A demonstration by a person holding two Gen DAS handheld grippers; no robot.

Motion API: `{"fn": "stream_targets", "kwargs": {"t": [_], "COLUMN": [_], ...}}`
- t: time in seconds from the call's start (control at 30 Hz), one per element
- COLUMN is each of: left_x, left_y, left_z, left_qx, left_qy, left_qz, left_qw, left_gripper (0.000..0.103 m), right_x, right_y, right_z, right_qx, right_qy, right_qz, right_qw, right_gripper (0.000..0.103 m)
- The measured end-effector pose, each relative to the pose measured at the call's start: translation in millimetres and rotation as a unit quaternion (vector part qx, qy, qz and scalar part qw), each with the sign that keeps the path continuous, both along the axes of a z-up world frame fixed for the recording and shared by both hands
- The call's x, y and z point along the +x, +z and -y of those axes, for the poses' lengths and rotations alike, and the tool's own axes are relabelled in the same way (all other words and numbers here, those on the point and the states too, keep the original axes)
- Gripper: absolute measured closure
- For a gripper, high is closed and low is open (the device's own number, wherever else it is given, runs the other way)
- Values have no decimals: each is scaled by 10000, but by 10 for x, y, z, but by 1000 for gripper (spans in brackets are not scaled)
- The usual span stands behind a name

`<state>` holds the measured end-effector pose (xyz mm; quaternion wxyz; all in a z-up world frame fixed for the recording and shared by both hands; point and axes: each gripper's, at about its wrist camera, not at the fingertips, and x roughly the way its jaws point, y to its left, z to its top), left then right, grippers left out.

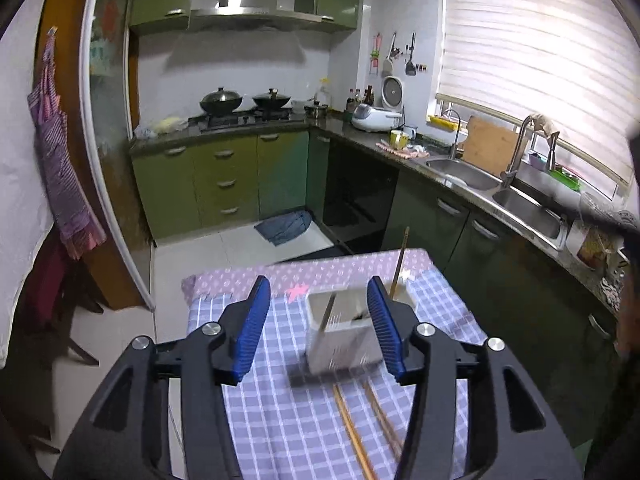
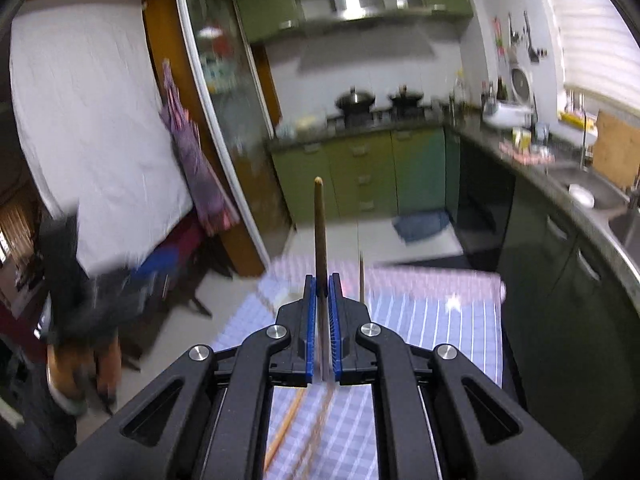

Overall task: Organize utensils
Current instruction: 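Drop the chopstick into the white holder with the left gripper while the right gripper carries its chopstick over, then lower the chopstick into the white holder and open the right gripper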

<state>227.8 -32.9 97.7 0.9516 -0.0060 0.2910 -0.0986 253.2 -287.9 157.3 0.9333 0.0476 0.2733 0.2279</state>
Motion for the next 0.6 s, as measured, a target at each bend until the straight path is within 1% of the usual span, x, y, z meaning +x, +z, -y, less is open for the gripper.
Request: {"fn": "stream_targets", "kwargs": {"t": [0.07,0.17,0.23,0.33,0.37,0.43,0.53,0.57,0.6], "left_x": [-124,-269,-330,-379,-378,-355,-306,-292,-280], "left_y": [-99,-252,-327,-446,-486,-561,-672,-705,-739], "left_z": [-125,-324,-418,-539,-571,-608,-610,-598,-575], "left_qx": [-15,-90,-78,-46,-38,-23,-22,-28,-22], "left_qy": [34,87,124,203,222,249,235,219,188], "left_qz": [-163,-418,-530,-678,-739,-853,-1024,-1071,-1116], "left_qw": [9999,9990,9985,9975,9970,9960,9945,9940,9936], "left_gripper": [54,54,53,49,49,49,49,49,49], "right_x": [182,505,707,967,1033,1121,1179,1174,1163], "right_y": [66,-5,-156,-484,-600,-809,-1020,-1086,-1087], "right_z": [-80,-203,-285,-424,-463,-528,-592,-598,-600], "right_qx": [-6,-48,-92,-263,-319,-461,-653,-722,-758], "right_qy": [-137,-308,-383,-415,-414,-406,-304,-292,-288], "right_qz": [71,-19,-170,-487,-602,-822,-1036,-1079,-1081], "right_qw": [9999,9995,9991,9976,9968,9947,9920,9911,9908], "right_gripper": [96,96,96,96,96,96,95,93,90]}}
